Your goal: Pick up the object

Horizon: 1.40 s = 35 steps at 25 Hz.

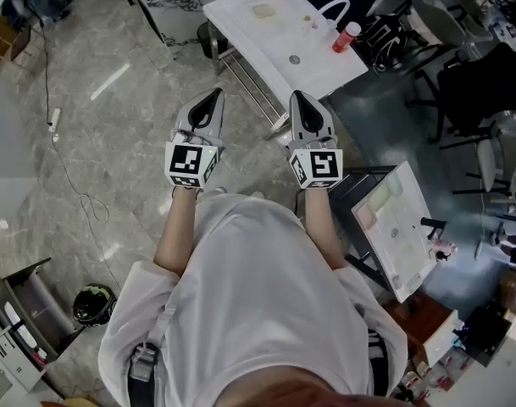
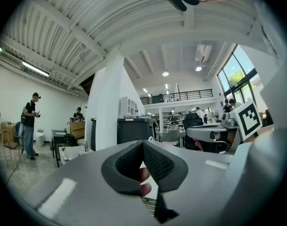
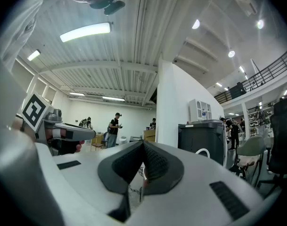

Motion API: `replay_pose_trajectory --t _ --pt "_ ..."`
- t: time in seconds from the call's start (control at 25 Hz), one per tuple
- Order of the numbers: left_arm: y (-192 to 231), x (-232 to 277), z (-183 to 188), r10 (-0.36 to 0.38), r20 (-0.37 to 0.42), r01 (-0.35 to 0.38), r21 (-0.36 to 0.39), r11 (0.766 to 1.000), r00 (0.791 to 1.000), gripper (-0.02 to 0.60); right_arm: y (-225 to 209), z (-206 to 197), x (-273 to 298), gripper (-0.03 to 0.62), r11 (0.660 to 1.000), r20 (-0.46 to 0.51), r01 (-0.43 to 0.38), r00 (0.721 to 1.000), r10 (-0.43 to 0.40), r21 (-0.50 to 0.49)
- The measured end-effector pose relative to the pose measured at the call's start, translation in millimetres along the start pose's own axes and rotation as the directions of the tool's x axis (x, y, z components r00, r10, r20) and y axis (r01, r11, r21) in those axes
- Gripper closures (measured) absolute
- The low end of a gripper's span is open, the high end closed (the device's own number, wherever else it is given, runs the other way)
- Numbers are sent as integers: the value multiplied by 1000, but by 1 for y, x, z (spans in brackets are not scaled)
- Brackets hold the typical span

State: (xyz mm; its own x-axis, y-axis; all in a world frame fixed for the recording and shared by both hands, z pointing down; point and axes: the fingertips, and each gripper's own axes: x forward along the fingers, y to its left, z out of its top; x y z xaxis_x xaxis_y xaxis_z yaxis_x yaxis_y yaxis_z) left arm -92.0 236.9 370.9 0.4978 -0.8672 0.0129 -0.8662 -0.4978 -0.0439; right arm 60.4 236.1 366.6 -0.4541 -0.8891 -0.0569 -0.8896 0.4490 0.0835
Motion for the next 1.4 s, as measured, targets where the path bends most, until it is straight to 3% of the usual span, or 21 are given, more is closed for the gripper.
replay_pose_trajectory --t 0.64,1.08,1.2,1.4 --pt "-16 -12 -2 3 0 -3 9 1000 1000 582 6 0 -21 591 1000 11 -13 1000 12 14" --pt "-22 -21 -6 63 -17 -62 24 998 998 575 -10 -7 -44 591 999 -1 -15 1000 15 30" --pt "-32 -18 -8 58 -27 -57 31 998 998 530 -19 -12 -52 591 999 -4 -16 1000 16 37" --pt "-49 -10 -7 52 -33 -50 53 997 998 394 -35 -17 -64 591 999 -6 -18 1000 18 52"
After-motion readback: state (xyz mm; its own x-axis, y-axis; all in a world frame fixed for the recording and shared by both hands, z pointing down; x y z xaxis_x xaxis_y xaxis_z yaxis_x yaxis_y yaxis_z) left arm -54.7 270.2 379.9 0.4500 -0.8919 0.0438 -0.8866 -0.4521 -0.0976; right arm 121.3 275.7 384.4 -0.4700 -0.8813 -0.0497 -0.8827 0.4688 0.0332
